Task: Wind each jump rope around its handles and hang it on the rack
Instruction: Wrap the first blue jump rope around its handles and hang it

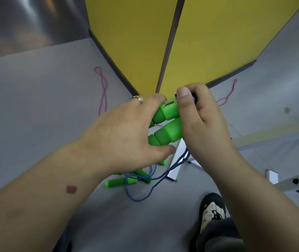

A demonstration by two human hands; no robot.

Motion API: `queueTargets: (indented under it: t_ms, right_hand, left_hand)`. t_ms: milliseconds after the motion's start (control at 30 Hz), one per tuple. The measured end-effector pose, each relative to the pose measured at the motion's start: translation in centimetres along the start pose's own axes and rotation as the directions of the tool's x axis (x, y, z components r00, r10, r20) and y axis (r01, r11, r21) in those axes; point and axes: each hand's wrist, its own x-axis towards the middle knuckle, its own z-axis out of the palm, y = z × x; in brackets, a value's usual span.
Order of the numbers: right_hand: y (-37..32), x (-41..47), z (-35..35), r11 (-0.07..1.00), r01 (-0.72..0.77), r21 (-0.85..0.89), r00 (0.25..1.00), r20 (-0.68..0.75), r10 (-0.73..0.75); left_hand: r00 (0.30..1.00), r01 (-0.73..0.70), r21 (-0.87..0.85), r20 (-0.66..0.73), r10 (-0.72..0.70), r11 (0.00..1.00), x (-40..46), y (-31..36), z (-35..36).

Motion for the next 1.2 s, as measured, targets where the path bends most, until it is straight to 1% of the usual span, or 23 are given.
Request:
queueTargets:
  t_ms: [67, 133, 233, 300, 367, 533, 600, 667, 767, 833, 867, 900, 933, 1000, 1033, 1067, 1100, 1133, 1167, 1200]
  right_hand:
    - [0.0, -0.1, 0.1, 1.000, -0.011, -0.022, 0.999, -0.030, 0.010]
    - [-0.2, -0.2, 0.1, 0.999, -0.034, 0.001, 0.999, -0.023, 0.034]
    - [-0.4, -0.1, -0.2, 0.997, -0.081, 0.020, 0.993, 0.088, 0.079]
    - [-0.3, 0.0, -0.3, 0.992, -0.121, 0.030, 0.981, 0.156, 0.115]
    - [-0.1, -0.1, -0.2, 0.989, -0.145, 0.031, 0.971, 0.195, 0.136]
    - [-0.2, -0.3, -0.1, 0.982, -0.172, 0.075, 0.962, 0.229, 0.151]
    - [-0.4, -0.3, -0.1, 0.986, -0.144, 0.084, 0.974, 0.189, 0.126]
    - [-0.6, -0.1, -0.1, 0.992, -0.106, 0.070, 0.990, 0.102, 0.099]
    - [-0.6, -0.1, -0.2, 0.996, -0.082, 0.029, 0.997, 0.001, 0.082]
    - [-0.6, -0.1, -0.5, 0.995, -0.095, 0.031, 0.995, 0.001, 0.095]
    - [-0.5, -0.1, -0.7, 0.991, -0.124, 0.055, 0.992, 0.031, 0.123]
    - [-0.3, 0.0, -0.9, 0.977, -0.177, 0.117, 0.982, 0.085, 0.167]
    - [-0.1, 0.2, -1.2, 0.942, -0.250, 0.224, 0.963, 0.161, 0.218]
    - [0.3, 0.8, -1.7, 0.788, -0.401, 0.467, 0.907, 0.324, 0.269]
    - [0.4, 1.0, -1.8, 0.721, -0.441, 0.534, 0.891, 0.356, 0.282]
    - [0.5, 1.2, -1.7, 0.699, -0.454, 0.552, 0.888, 0.340, 0.309]
    - [0.7, 1.3, -1.6, 0.721, -0.440, 0.535, 0.897, 0.282, 0.339]
    - [0.8, 1.3, -1.4, 0.772, -0.401, 0.493, 0.916, 0.203, 0.347]
    - [1.0, 1.1, -1.1, 0.834, -0.341, 0.434, 0.939, 0.123, 0.320]
    - [1.1, 0.7, -0.9, 0.893, -0.270, 0.361, 0.962, 0.061, 0.267]
  left_hand:
    - [1.000, 0.027, 0.079, -0.009, -0.026, 0.997, -0.1, 0.2, 0.3]
    - [0.999, 0.042, 0.098, -0.037, -0.038, 0.994, -0.1, 0.3, 0.3]
    - [0.998, 0.043, 0.124, -0.060, -0.036, 0.991, -0.2, 0.0, -0.3]
    - [0.999, 0.040, 0.132, -0.030, -0.036, 0.990, -0.4, -0.1, -0.4]
    - [0.999, 0.049, 0.130, 0.006, -0.050, 0.990, -0.6, -0.2, -0.4]
    - [0.998, 0.046, 0.128, 0.041, -0.052, 0.991, -0.7, -0.4, -0.9]
    - [0.999, 0.043, 0.108, 0.028, -0.046, 0.993, -0.8, -0.2, -1.0]
    - [1.000, 0.026, 0.097, -0.017, -0.025, 0.995, -0.9, -0.1, -0.9]
    - [0.997, 0.030, 0.172, -0.076, -0.017, 0.985, -0.8, -0.2, -0.6]
    - [0.996, 0.055, 0.187, -0.073, -0.042, 0.981, -0.7, -0.2, -0.6]
    - [0.997, 0.057, 0.184, -0.058, -0.047, 0.981, -0.8, -0.4, -0.6]
    - [0.999, 0.047, 0.165, -0.035, -0.042, 0.985, -0.8, -0.6, -0.6]
    - [0.999, 0.034, 0.117, -0.002, -0.033, 0.993, -0.8, -0.9, -0.6]
    - [0.996, 0.035, -0.085, 0.089, -0.028, 0.996, -0.8, -1.5, -1.2]
    - [0.989, 0.055, -0.203, 0.143, -0.026, 0.978, -0.8, -1.7, -1.6]
    - [0.980, 0.083, -0.308, 0.198, -0.022, 0.948, -0.7, -1.8, -1.9]
    - [0.968, 0.116, -0.401, 0.252, -0.012, 0.909, -0.6, -1.9, -2.0]
    - [0.954, 0.154, -0.494, 0.301, 0.002, 0.856, -0.6, -1.7, -2.1]
    - [0.942, 0.194, -0.594, 0.334, 0.020, 0.781, -0.6, -1.5, -2.0]
    - [0.936, 0.238, -0.694, 0.351, 0.032, 0.679, -0.5, -1.3, -1.9]
